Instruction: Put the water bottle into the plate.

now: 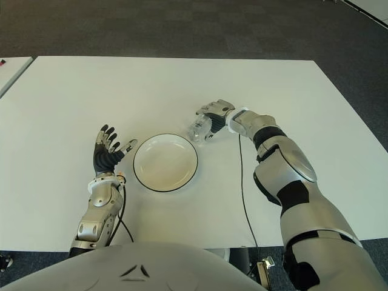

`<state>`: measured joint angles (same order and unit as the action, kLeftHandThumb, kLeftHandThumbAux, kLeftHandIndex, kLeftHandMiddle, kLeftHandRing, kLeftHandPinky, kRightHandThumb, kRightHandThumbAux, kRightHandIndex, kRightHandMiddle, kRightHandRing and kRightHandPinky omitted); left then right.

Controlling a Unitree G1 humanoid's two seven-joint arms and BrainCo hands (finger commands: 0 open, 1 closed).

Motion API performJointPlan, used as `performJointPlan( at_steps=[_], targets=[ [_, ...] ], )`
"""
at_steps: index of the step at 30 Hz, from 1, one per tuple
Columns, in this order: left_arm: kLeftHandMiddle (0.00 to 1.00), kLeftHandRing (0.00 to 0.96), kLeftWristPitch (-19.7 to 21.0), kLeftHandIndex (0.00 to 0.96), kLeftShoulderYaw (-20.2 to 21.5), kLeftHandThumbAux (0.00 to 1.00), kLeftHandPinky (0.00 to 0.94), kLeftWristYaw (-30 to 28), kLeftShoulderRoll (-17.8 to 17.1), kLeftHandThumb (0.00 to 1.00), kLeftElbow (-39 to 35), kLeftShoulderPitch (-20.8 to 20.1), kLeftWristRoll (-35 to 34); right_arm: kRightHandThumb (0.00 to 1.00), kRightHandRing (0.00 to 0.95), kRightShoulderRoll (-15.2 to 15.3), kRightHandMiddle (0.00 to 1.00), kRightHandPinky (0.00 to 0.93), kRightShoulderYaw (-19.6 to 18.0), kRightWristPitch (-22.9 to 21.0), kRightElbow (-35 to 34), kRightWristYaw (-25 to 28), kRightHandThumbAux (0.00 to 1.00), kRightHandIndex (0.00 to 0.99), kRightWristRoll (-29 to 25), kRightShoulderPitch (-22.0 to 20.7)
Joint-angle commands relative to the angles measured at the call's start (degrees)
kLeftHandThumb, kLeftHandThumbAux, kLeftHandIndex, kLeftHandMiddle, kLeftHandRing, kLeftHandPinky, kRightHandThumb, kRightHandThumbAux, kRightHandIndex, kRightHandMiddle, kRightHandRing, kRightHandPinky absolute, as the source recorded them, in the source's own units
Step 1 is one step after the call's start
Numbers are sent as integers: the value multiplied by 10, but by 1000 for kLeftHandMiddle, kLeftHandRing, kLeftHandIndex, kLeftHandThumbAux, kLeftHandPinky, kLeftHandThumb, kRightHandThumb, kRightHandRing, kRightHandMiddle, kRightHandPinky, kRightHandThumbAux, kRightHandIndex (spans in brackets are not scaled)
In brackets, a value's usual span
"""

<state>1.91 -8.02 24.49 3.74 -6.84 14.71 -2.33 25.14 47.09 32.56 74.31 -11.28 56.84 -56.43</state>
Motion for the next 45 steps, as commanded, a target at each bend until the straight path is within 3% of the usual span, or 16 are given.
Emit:
performJointPlan(
  at_steps=[1, 8, 12, 15, 24, 28, 45],
  targets=[
    [119, 116, 8, 77, -11, 912, 152, 7, 60, 0, -7, 13, -4, 781, 242, -2, 188, 335, 8, 16, 0, -8, 504, 112, 7, -10],
    [131, 125, 7, 85, -11, 921, 161, 8, 60, 0, -6, 13, -4, 824, 280, -2, 232, 360, 0, 23, 3, -6, 506, 164, -4, -10],
    [138, 130, 8, 93, -11, 924, 159, 9, 61, 0, -6, 12, -4, 870, 389, -2, 346, 431, -5, 27, 3, -11, 510, 305, -10, -9],
    [140, 131, 9, 97, -11, 925, 157, 9, 61, 0, -7, 12, -4, 855, 455, -3, 432, 480, -8, 29, 4, -11, 622, 374, -13, -9],
    [132, 124, 4, 94, -11, 918, 152, 7, 58, 0, -5, 12, -3, 945, 501, -6, 469, 555, -28, 48, 7, -32, 658, 396, -31, -3],
    [129, 123, -2, 94, -10, 911, 156, 5, 58, 0, -3, 12, -4, 988, 484, -5, 471, 469, -34, 58, 9, -48, 662, 425, -33, 0],
    [151, 143, -22, 115, -11, 908, 172, 7, 60, 0, 1, 12, -5, 1000, 531, 1, 509, 437, -59, 91, 7, -53, 658, 462, -55, 0]
  ],
)
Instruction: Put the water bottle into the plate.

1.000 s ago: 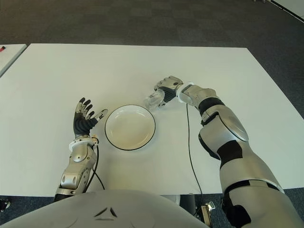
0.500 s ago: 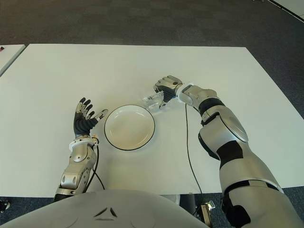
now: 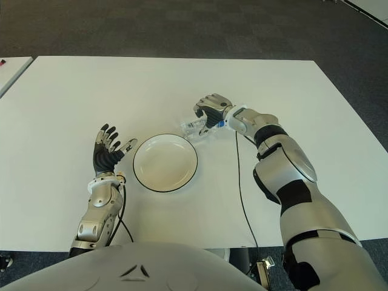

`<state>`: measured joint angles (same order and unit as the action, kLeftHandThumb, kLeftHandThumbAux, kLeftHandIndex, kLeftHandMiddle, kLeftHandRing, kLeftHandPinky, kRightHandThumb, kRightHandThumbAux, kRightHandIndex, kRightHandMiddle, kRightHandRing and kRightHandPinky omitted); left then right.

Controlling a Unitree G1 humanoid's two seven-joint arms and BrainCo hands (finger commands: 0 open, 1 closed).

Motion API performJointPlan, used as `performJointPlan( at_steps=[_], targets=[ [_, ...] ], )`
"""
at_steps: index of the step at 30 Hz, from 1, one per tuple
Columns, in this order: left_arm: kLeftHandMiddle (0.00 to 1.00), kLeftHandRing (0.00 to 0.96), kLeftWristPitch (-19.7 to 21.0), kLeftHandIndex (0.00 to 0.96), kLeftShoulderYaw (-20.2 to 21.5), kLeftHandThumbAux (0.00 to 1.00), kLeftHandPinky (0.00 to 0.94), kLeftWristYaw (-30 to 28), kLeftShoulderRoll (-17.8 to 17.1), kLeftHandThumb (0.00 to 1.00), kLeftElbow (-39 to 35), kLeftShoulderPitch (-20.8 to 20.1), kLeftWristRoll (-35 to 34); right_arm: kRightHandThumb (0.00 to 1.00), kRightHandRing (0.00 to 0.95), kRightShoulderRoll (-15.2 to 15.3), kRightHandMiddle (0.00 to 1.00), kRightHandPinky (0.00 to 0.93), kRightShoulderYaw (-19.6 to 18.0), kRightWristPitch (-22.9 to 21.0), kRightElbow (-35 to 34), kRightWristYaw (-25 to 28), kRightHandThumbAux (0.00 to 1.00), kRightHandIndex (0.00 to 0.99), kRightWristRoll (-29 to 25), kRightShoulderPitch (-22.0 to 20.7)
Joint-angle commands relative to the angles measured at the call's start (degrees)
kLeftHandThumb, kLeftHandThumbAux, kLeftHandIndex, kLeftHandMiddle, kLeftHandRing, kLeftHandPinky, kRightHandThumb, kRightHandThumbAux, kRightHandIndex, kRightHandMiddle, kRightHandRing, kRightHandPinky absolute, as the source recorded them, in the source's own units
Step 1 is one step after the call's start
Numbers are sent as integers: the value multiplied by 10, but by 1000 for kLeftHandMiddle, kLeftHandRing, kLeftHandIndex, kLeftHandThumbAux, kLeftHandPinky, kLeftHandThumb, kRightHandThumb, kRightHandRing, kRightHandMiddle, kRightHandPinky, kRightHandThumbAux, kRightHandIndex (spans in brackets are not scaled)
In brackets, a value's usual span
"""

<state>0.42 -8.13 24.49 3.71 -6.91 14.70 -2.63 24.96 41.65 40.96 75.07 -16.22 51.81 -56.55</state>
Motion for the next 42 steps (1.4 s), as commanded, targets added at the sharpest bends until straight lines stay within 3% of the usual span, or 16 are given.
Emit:
performJointPlan(
  at_steps=[1, 18, 42],
  targets=[
    [151, 143, -9, 116, -10, 908, 173, 7, 60, 0, 2, 12, -2, 1000, 533, 3, 511, 437, -5, 8, 0, -5, 658, 461, -6, 1],
    [153, 145, -31, 114, -10, 913, 172, 11, 63, 0, 13, 10, 2, 1000, 507, 10, 491, 450, -24, 40, -5, -21, 663, 417, -18, 1],
    [154, 145, -34, 121, -14, 913, 172, 17, 61, 0, 15, 11, 1, 1000, 513, 13, 498, 449, -37, 48, -8, -8, 663, 414, -36, 3]
  ],
)
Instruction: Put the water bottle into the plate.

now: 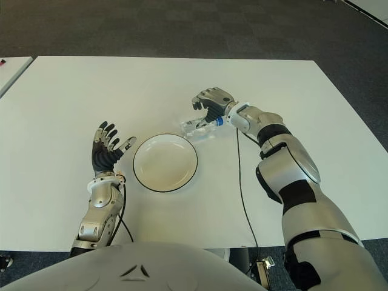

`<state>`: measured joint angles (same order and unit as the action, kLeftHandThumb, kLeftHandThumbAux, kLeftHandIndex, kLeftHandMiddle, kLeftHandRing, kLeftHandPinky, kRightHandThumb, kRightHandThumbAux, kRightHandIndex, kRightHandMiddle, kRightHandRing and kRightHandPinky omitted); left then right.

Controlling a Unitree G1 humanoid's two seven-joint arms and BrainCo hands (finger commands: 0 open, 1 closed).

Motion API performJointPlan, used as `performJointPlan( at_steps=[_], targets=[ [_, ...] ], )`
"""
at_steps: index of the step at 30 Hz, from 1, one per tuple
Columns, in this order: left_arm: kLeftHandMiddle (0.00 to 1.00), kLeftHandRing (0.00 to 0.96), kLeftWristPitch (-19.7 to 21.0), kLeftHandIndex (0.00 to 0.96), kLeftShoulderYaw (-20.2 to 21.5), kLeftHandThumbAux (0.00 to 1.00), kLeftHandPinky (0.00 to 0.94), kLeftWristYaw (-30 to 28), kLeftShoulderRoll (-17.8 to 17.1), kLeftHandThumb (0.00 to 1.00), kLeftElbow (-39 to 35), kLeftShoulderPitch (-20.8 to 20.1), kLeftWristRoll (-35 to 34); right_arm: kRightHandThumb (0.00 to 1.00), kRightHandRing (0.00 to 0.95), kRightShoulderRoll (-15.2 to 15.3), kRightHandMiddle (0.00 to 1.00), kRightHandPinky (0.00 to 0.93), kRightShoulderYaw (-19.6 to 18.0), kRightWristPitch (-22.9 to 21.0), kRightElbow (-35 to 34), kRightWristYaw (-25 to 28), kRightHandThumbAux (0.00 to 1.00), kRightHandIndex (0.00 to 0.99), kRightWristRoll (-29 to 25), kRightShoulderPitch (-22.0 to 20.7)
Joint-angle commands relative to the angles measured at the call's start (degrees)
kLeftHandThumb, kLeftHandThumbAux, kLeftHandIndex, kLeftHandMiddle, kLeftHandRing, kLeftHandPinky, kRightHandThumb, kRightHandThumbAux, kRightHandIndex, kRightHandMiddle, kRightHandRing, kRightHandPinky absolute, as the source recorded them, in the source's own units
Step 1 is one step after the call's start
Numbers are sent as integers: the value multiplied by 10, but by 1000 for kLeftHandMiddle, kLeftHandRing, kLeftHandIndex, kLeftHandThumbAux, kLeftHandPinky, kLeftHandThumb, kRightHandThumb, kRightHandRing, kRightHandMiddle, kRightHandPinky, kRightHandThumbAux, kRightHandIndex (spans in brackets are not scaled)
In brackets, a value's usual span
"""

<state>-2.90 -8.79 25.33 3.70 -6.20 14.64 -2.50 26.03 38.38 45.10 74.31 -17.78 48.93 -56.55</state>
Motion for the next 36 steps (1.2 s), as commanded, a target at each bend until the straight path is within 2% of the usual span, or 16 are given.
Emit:
performJointPlan(
  at_steps=[1, 7, 11, 12, 13, 14, 17, 20, 26, 36],
  targets=[
    [153, 145, -1, 122, -8, 912, 172, 9, 61, 0, 8, 11, 0, 1000, 513, 2, 498, 449, -6, 6, -1, 9, 663, 414, -8, 3],
    [154, 145, -4, 122, -9, 918, 169, 8, 60, 0, 8, 12, -1, 1000, 526, 2, 508, 452, -3, -3, -2, 20, 661, 415, -1, -1],
    [151, 142, -6, 116, -9, 920, 165, 8, 59, 0, 8, 12, 0, 1000, 482, 2, 483, 465, 2, -8, -3, 26, 669, 371, 7, -4],
    [150, 141, -8, 116, -10, 920, 164, 8, 58, 0, 10, 12, 1, 1000, 477, 4, 480, 467, 14, -11, -3, 29, 670, 366, 21, -9],
    [150, 141, -10, 116, -10, 918, 166, 8, 58, 0, 11, 12, 1, 948, 361, 5, 357, 376, 23, -14, -3, 32, 636, 275, 31, -12],
    [150, 141, -11, 116, -10, 917, 168, 8, 58, 0, 12, 12, 2, 913, 287, 6, 278, 316, 30, -16, -4, 33, 615, 216, 38, -15],
    [150, 141, -13, 117, -10, 917, 167, 8, 57, 0, 13, 11, 3, 869, 190, 8, 154, 246, 47, -20, -3, 48, 579, 118, 55, -22],
    [150, 140, -13, 118, -11, 918, 165, 8, 57, 0, 13, 11, 3, 851, 153, 9, 87, 223, 60, -22, -3, 61, 559, 61, 66, -28],
    [142, 135, -17, 117, -10, 913, 163, 7, 57, 0, 16, 11, 2, 852, 129, 14, 10, 265, 74, -13, -8, 82, 531, 6, 76, -38],
    [147, 138, -18, 124, -9, 918, 164, 9, 57, 0, 16, 10, 3, 849, 70, 17, 0, 318, 79, -8, -14, 92, 521, 0, 78, -42]
  ],
)
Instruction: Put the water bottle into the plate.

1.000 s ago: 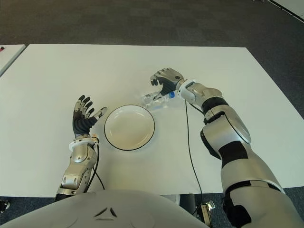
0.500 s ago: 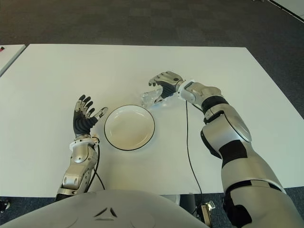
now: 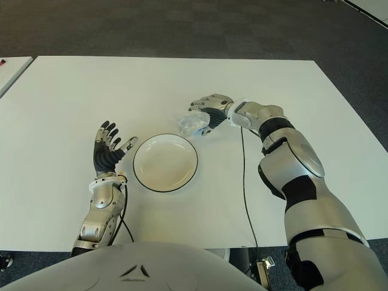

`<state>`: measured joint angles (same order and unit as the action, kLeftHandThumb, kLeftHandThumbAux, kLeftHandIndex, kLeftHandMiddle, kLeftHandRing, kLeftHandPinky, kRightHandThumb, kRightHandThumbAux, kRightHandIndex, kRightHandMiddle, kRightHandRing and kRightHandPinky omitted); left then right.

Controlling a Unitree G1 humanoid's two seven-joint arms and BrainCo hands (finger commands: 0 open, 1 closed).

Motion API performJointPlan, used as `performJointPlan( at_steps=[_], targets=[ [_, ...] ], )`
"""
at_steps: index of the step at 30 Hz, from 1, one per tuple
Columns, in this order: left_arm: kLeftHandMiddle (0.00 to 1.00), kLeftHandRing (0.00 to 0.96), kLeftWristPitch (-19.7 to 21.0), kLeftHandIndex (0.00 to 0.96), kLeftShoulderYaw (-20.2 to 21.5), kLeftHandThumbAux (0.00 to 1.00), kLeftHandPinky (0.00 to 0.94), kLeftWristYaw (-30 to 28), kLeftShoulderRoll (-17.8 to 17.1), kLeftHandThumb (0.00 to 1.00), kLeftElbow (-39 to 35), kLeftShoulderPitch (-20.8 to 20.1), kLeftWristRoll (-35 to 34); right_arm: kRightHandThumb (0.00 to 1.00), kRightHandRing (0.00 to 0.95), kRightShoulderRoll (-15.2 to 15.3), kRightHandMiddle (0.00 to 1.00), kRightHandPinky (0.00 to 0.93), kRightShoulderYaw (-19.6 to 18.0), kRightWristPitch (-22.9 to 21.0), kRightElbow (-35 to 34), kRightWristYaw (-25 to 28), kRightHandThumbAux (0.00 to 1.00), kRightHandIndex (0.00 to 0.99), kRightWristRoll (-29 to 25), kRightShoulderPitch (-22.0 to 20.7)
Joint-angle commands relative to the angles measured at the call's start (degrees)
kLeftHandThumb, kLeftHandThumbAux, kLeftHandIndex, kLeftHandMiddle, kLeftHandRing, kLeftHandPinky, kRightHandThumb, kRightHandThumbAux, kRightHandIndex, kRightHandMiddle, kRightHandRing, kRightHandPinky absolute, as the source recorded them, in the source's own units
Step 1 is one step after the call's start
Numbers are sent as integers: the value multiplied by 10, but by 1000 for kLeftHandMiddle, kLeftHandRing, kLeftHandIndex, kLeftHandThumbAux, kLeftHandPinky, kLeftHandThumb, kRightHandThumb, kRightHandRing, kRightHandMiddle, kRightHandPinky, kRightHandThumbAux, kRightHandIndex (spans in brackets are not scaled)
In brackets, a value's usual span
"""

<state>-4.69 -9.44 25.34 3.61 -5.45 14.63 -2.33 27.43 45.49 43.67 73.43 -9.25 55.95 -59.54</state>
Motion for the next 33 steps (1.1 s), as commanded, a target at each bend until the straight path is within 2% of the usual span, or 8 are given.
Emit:
performJointPlan(
  at_steps=[1, 22, 33],
  targets=[
    [147, 137, 1, 124, -3, 918, 164, 9, 58, 0, 9, 10, 1, 848, 67, 3, 0, 320, 8, 6, -6, 6, 521, 0, 7, -13],
    [159, 151, -2, 143, -3, 907, 180, 11, 58, 0, 9, 10, 3, 839, 37, 3, 0, 289, 3, 12, -9, 20, 539, 0, -5, -11],
    [159, 148, 0, 139, -4, 908, 165, 11, 56, 0, 9, 9, 3, 745, 64, 4, 0, 189, 5, 8, -9, 22, 557, 0, -3, -11]
  ],
)
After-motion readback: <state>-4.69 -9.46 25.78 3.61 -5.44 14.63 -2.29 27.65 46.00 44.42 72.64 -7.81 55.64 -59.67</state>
